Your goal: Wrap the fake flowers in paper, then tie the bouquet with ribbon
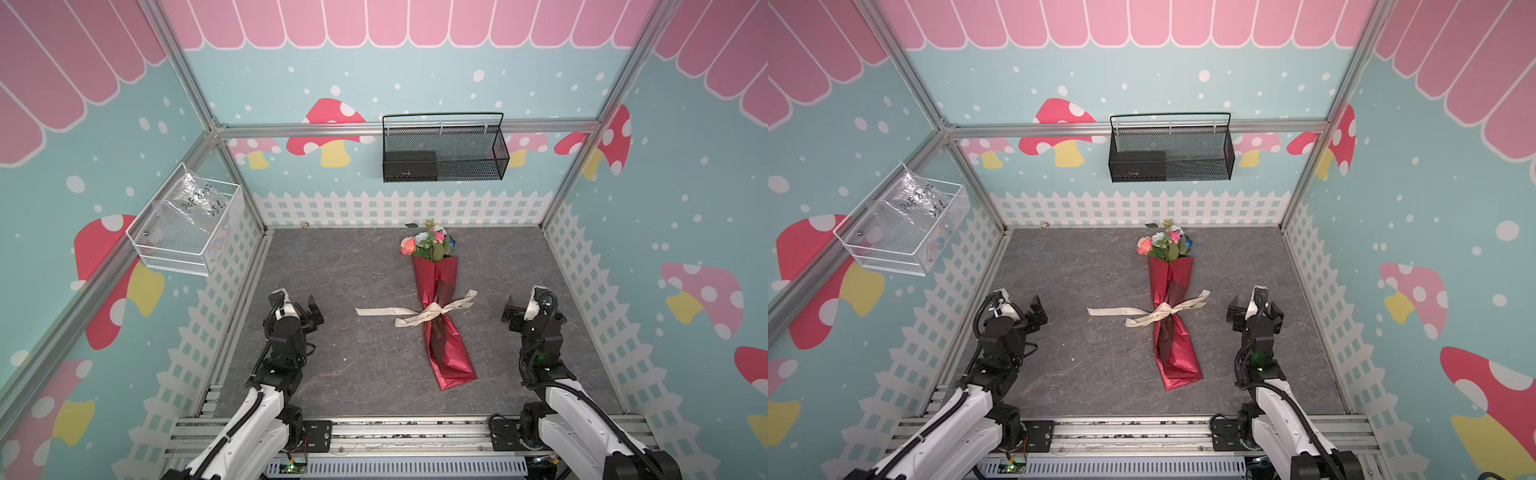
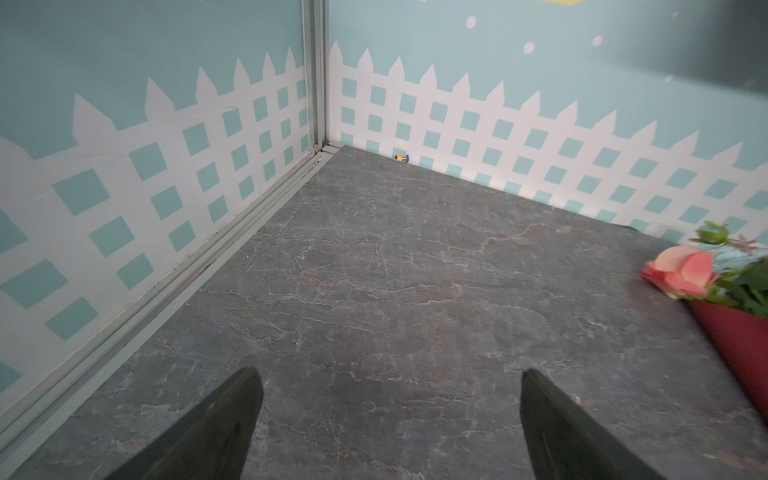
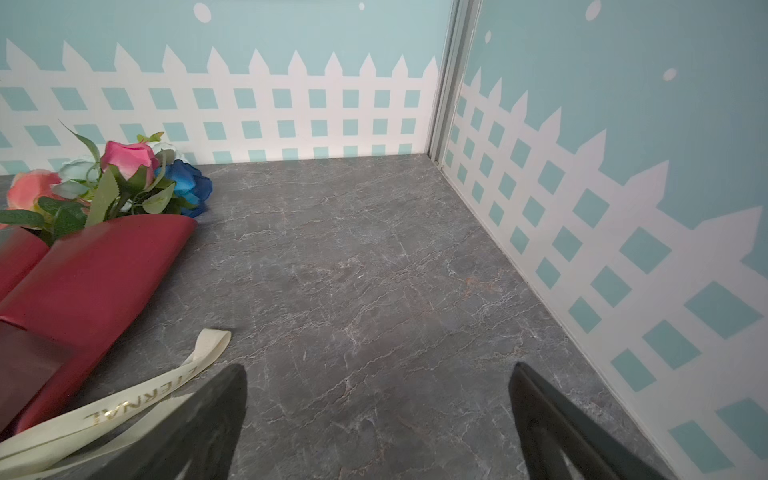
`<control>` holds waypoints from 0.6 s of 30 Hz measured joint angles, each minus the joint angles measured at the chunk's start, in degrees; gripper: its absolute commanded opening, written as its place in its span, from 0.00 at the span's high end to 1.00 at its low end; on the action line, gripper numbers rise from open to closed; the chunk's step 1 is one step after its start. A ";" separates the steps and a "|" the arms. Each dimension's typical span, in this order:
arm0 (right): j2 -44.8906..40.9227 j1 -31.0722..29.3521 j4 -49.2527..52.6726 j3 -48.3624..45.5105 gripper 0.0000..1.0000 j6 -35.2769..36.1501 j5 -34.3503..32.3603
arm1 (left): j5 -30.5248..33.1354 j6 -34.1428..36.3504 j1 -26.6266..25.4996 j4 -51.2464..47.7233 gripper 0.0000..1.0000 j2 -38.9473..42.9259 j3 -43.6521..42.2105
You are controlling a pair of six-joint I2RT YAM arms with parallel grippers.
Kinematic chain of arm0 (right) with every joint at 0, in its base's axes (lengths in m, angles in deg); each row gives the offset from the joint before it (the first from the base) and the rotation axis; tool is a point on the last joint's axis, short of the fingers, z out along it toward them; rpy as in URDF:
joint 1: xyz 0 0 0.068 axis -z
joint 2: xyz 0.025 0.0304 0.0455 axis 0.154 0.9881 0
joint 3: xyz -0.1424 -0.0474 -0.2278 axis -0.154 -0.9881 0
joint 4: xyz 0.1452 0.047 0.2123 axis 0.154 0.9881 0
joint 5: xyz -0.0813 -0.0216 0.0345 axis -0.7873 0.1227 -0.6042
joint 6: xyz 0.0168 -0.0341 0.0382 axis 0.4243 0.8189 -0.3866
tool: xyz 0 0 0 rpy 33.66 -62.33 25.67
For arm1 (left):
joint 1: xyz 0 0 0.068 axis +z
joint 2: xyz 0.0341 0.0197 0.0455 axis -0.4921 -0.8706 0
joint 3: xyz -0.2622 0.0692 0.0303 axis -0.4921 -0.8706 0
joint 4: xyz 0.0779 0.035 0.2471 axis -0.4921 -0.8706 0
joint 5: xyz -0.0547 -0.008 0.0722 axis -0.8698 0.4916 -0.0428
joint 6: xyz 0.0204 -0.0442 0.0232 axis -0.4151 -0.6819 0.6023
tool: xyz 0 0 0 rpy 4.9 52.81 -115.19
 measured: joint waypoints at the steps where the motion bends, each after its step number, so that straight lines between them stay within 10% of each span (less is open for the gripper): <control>1: 0.96 0.00 -2.19 -0.57 0.00 0.70 -0.35 | -1.55 0.42 1.53 3.13 0.01 -3.37 -0.22; 18: 24.20 0.37 -30.29 -1.73 0.00 8.94 -0.76 | -25.53 6.43 10.78 32.85 0.01 -37.77 5.29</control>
